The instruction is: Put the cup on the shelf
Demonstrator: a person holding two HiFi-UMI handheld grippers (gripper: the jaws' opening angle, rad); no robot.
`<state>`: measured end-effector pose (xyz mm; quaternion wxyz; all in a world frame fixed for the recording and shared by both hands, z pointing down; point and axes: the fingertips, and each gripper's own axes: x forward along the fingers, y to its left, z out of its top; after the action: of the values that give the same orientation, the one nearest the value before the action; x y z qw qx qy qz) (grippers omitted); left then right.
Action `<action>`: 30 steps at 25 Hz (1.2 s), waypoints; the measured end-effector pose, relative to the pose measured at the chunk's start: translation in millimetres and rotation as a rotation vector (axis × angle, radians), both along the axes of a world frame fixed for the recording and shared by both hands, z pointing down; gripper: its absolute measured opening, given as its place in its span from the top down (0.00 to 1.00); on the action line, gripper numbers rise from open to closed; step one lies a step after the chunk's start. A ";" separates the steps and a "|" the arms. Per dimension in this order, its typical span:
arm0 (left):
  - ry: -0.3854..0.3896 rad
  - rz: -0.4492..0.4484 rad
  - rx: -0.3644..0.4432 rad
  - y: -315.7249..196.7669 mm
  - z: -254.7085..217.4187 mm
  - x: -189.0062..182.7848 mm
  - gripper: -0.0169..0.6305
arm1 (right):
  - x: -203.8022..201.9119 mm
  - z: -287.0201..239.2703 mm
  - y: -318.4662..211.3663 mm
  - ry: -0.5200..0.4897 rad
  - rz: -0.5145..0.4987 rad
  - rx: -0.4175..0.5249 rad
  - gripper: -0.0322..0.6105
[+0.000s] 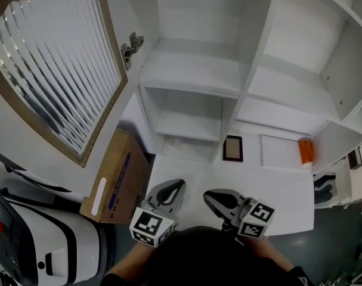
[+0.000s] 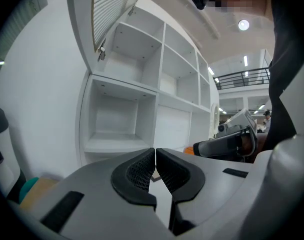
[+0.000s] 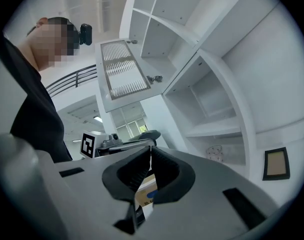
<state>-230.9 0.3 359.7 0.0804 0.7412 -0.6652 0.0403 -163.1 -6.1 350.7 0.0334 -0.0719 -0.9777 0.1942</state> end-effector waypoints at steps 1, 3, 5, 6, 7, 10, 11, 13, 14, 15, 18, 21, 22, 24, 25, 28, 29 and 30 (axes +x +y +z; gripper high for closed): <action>0.004 -0.010 0.000 1.3 -0.5 -3.3 0.94 | -0.7 -0.4 0.1 -0.001 0.000 0.002 0.92; 0.010 -0.020 0.003 3.6 -2.4 -7.9 0.94 | -2.0 -1.7 -0.7 -0.004 0.003 0.006 0.92; 0.006 -0.018 0.011 4.9 -4.8 -10.3 0.94 | -3.2 -3.9 -2.5 -0.010 0.008 0.013 0.92; 0.003 -0.016 0.017 4.9 -6.5 -11.1 0.94 | -3.8 -5.3 -3.4 -0.015 0.011 0.018 0.92; -0.001 -0.013 0.023 4.6 -8.4 -11.6 0.94 | -4.2 -6.7 -4.2 -0.022 0.013 0.022 0.92; -0.006 -0.003 0.037 2.2 -13.1 -12.7 0.94 | -5.4 -10.4 -7.0 -0.041 0.022 0.036 0.92; -0.007 -0.001 0.041 1.1 -14.5 -13.1 0.94 | -6.0 -11.4 -8.1 -0.047 0.025 0.041 0.92; -0.014 0.006 0.047 -1.2 -17.6 -13.7 0.94 | -7.4 -13.1 -10.1 -0.053 0.029 0.054 0.92; -0.018 0.010 0.051 -2.2 -19.1 -13.8 0.94 | -8.1 -14.1 -11.0 -0.056 0.030 0.061 0.92; -0.021 0.015 0.054 -3.2 -20.1 -13.6 0.94 | -8.9 -15.2 -11.8 -0.059 0.030 0.070 0.92; -0.026 0.029 0.060 -6.0 -22.3 -13.1 0.94 | -11.0 -18.6 -14.0 -0.064 0.032 0.100 0.93; -0.028 0.040 0.062 -8.9 -24.5 -11.8 0.94 | -11.3 -19.8 -16.3 -0.060 0.041 0.121 0.93; -0.029 0.045 0.062 -9.7 -24.9 -11.1 0.94 | -11.0 -19.4 -16.9 -0.059 0.044 0.122 0.92; -0.027 0.052 0.061 -10.4 -24.7 -9.6 0.94 | -10.0 -17.8 -16.9 -0.055 0.049 0.119 0.92; -0.022 0.053 0.059 -10.4 -24.2 -8.9 0.94 | -9.3 -16.9 -16.6 -0.053 0.050 0.116 0.93; 0.001 0.047 0.051 -8.9 -22.2 -7.1 0.94 | -6.8 -14.1 -15.7 -0.046 0.055 0.114 0.93; 0.005 0.046 0.047 -7.8 -20.7 -6.5 0.94 | -5.9 -13.4 -15.4 -0.043 0.057 0.114 0.93; 0.008 0.045 0.044 -6.7 -19.2 -6.0 0.94 | -5.0 -12.9 -15.0 -0.040 0.059 0.114 0.93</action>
<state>-236.9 -6.4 340.5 0.0659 0.7577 -0.6488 0.0243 -168.1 -21.1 337.8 0.0121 -0.0452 -0.9894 0.1376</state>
